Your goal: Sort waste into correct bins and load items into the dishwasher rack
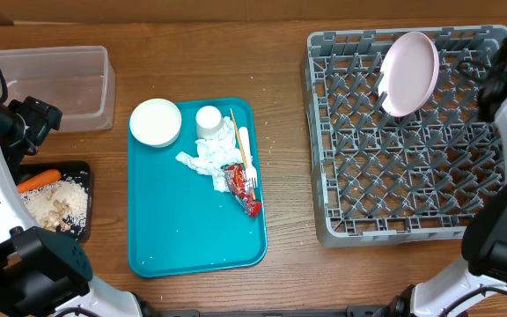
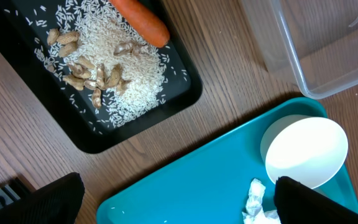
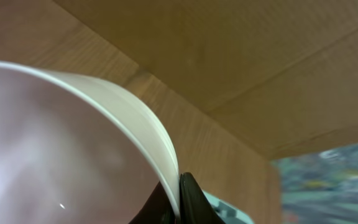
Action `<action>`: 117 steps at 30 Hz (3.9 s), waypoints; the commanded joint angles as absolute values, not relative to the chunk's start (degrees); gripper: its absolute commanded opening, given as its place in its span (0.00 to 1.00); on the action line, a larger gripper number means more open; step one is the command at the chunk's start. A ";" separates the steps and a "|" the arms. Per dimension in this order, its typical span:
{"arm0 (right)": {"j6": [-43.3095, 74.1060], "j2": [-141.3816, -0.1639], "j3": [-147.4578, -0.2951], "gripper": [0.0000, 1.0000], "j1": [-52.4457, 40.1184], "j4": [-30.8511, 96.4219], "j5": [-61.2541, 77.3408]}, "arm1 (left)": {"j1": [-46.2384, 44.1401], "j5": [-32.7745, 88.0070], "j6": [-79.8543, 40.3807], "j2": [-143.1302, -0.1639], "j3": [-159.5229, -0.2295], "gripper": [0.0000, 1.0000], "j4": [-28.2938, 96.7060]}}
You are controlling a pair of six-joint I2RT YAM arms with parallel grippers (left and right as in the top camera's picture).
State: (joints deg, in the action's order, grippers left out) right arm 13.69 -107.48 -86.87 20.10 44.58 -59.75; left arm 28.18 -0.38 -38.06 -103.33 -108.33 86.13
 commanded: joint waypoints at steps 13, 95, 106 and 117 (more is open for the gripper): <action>2.96 -107.46 -81.47 0.07 15.31 39.72 -70.87 | 28.47 -0.16 -38.81 -103.83 -108.05 1.00 86.26; 19.99 -76.99 -73.25 0.65 18.85 39.16 -20.64 | 28.47 -0.16 -38.79 -103.83 -108.05 1.00 86.26; 15.16 -90.80 -73.14 0.08 24.40 36.01 -9.69 | 28.47 -0.16 -38.79 -103.83 -108.05 1.00 86.26; 14.94 -96.57 -73.14 0.07 24.51 33.50 -8.75 | 28.47 -0.16 -38.79 -103.83 -108.05 1.00 86.26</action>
State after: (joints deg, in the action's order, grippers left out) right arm 15.66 -96.73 -72.58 24.34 34.22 -10.00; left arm 28.18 -0.38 -38.06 -103.33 -108.33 86.15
